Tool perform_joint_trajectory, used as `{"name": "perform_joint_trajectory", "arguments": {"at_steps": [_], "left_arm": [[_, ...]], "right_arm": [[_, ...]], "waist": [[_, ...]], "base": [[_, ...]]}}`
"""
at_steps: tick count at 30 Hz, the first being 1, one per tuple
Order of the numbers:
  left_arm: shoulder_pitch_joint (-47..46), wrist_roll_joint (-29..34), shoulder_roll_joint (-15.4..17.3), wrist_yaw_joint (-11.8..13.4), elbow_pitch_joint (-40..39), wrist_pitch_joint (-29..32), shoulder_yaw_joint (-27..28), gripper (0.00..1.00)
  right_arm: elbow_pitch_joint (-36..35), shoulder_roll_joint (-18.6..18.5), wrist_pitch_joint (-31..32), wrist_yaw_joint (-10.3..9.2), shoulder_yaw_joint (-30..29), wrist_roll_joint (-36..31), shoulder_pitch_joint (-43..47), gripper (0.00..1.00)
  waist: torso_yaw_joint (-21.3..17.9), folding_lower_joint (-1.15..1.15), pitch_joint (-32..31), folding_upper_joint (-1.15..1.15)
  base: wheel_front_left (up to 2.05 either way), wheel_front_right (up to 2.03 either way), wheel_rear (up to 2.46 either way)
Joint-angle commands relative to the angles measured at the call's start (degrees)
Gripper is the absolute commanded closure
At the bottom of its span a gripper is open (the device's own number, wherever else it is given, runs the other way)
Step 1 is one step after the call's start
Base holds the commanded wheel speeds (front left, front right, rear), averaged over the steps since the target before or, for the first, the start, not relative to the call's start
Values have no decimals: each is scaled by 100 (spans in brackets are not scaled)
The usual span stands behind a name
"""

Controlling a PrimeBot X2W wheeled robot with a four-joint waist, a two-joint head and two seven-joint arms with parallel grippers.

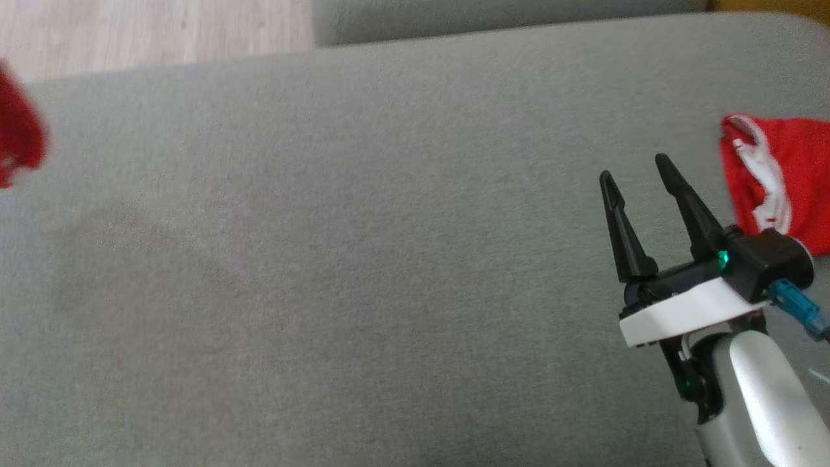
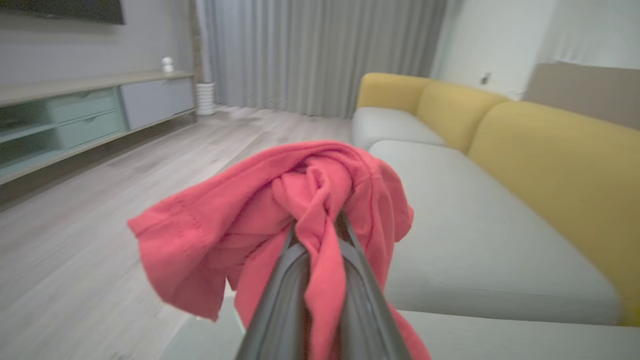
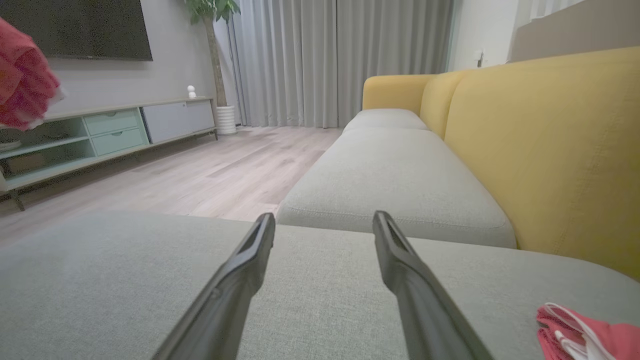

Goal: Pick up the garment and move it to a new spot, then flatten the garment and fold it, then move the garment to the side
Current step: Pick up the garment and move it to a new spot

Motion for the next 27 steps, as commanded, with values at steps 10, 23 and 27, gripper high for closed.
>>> {"name": "perform_joint_trajectory", "arguments": {"at_steps": [10,23,27], "left_arm": [[-599,-53,-1062,-150,-1038,361,-1478,100],[261,393,-2002,-308,556,-669,-2585,100],[396,528,-2272,-351,1273,-1199,-2762,0]], "right_arm": [[-273,130,33,39,188,69,-52,0],[-82,259,-122,39,512,159,-428,0],[-3,239,-133,39,498,156,-431,0]], "waist": [[-893,2,-227,0],[-1758,2,112,0],[-1732,2,51,0]], "base": [[0,0,0],[0,0,0],[0,0,0]]}}
